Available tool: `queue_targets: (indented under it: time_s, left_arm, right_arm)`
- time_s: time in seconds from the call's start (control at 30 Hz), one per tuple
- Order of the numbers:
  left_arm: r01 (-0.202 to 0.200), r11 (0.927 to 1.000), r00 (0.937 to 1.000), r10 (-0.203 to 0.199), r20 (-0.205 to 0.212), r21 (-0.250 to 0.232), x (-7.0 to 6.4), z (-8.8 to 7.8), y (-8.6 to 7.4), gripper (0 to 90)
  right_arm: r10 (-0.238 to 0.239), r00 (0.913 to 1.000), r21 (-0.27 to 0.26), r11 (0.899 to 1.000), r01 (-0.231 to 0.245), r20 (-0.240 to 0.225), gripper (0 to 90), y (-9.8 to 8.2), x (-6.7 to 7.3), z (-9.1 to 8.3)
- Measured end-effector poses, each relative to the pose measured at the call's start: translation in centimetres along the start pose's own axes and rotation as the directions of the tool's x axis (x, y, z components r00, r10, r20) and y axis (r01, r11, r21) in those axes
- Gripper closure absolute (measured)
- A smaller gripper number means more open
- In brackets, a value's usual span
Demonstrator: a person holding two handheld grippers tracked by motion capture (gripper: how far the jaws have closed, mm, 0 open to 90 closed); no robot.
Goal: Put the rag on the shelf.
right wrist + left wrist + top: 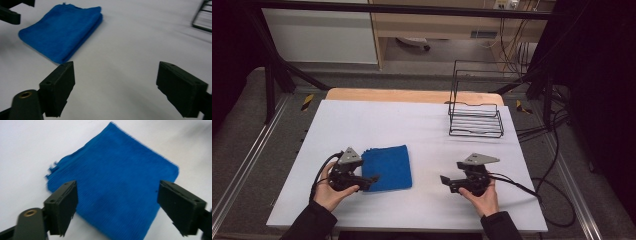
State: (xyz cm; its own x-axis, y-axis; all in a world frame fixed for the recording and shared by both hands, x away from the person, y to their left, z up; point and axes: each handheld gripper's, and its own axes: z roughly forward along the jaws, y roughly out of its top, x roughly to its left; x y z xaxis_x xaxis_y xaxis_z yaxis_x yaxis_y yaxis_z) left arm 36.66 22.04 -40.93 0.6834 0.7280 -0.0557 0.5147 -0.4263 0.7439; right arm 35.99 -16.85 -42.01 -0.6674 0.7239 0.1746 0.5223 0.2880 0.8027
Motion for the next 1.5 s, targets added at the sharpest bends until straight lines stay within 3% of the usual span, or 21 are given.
queue_targets:
  time_s: [0.1,0.13,0.2,0.27,0.4,0.6,0.83,1.03,1.13,1.27,1.5]
  left_arm:
    - [0.012,0.9999,0.9999,-0.012,-0.008,0.002,0.8,-0.6,-0.6,10.6]
    - [0.019,0.9998,0.9997,-0.019,-0.011,-0.006,1.0,-0.7,-0.7,10.6]
    - [0.029,0.9993,0.9993,-0.03,-0.022,-0.022,1.4,-1.1,-1.0,8.2]
    - [0.038,0.9988,0.9989,-0.039,-0.025,-0.031,1.6,-1.2,-1.2,7.0]
    - [0.043,0.9988,0.9989,-0.044,-0.018,-0.023,2.1,-1.2,-1.6,4.2]
    - [0.079,0.9965,0.9964,-0.079,-0.031,-0.03,3.2,-1.4,-2.3,4.3]
    - [0.103,0.994,0.9934,-0.105,-0.046,-0.037,3.8,-1.6,-2.6,5.2]
    - [0.101,0.9944,0.9938,-0.102,-0.045,-0.033,3.7,-1.5,-2.6,5.8]
    - [0.1,0.9944,0.9938,-0.101,-0.045,-0.035,3.7,-1.6,-2.6,5.9]
    - [0.099,0.9945,0.994,-0.101,-0.043,-0.033,3.6,-1.6,-2.7,6.1]
    - [0.098,0.9949,0.9946,-0.098,-0.033,-0.027,3.4,-1.5,-2.6,6.2]
  right_arm:
    - [-0.007,0.9995,0.021,1.0,0.008,-0.031,23.3,0.6,1.8,1.6]
    - [-0.007,0.9995,0.021,1.0,0.008,-0.031,23.3,0.6,1.8,1.6]
    - [-0.044,0.9987,0.024,0.999,0.044,-0.025,29.6,0.8,3.5,3.2]
    - [-0.043,0.9987,0.029,0.999,0.044,-0.026,32.0,0.9,3.9,3.7]
    - [-0.006,0.9989,0.07,0.997,0.009,-0.046,44.4,1.1,5.5,6.1]
    - [0.018,0.9987,0.12,0.993,-0.012,-0.047,55.9,1.3,6.6,7.9]
    - [0.044,0.998,0.143,0.989,-0.038,-0.045,67.8,0.8,6.9,8.7]
    - [0.082,0.9944,0.152,0.986,-0.071,-0.067,85.5,0.6,7.0,9.0]
    - [0.078,0.9946,0.156,0.986,-0.067,-0.068,87.8,0.7,6.9,8.8]
    - [0.078,0.994,0.164,0.984,-0.064,-0.077,88.6,1.3,6.5,7.8]
    - [0.08,0.9952,0.203,0.977,-0.067,-0.056,88.3,1.8,3.6,4.5]
